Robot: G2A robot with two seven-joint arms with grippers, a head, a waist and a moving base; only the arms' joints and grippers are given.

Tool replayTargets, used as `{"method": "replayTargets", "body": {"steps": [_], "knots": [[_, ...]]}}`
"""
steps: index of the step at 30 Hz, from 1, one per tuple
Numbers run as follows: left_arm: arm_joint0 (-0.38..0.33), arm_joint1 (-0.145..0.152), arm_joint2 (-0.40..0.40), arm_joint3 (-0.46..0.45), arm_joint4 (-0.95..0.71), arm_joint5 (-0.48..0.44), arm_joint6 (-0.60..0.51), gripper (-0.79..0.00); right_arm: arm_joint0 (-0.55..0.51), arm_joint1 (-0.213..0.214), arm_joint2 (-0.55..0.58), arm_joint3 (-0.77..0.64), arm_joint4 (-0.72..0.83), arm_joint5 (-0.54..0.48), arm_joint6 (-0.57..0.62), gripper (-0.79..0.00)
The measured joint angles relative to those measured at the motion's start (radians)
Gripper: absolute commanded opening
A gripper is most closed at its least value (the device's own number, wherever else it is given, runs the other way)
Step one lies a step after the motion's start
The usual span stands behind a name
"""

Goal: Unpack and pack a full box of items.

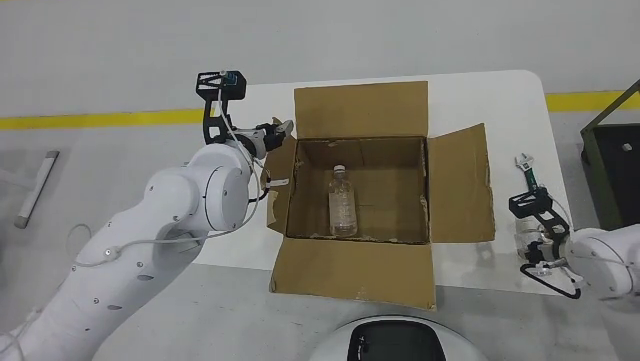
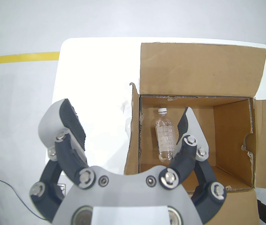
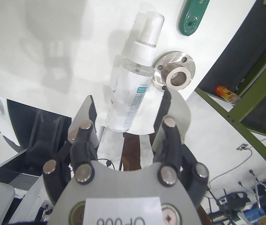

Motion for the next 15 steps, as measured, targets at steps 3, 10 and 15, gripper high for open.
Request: {"method": "replayTargets", "body": {"steps": [3,10,15], "knots": [[0.0,0.0,0.0,0.0,0.0,0.0,0.0,0.0,-0.001,0.003,-0.01,0.005,0.003,0.004,0.0,-0.403],[0.0,0.0,0.0,0.0,0.0,0.0,0.0,0.0,0.003,0.01,-0.03,0.02,-0.002,0.015,0.0,-0.4],[0.0,0.0,0.0,0.0,0.0,0.0,0.0,0.0,0.013,0.014,-0.032,0.028,0.002,0.027,0.0,-0.4]]}}
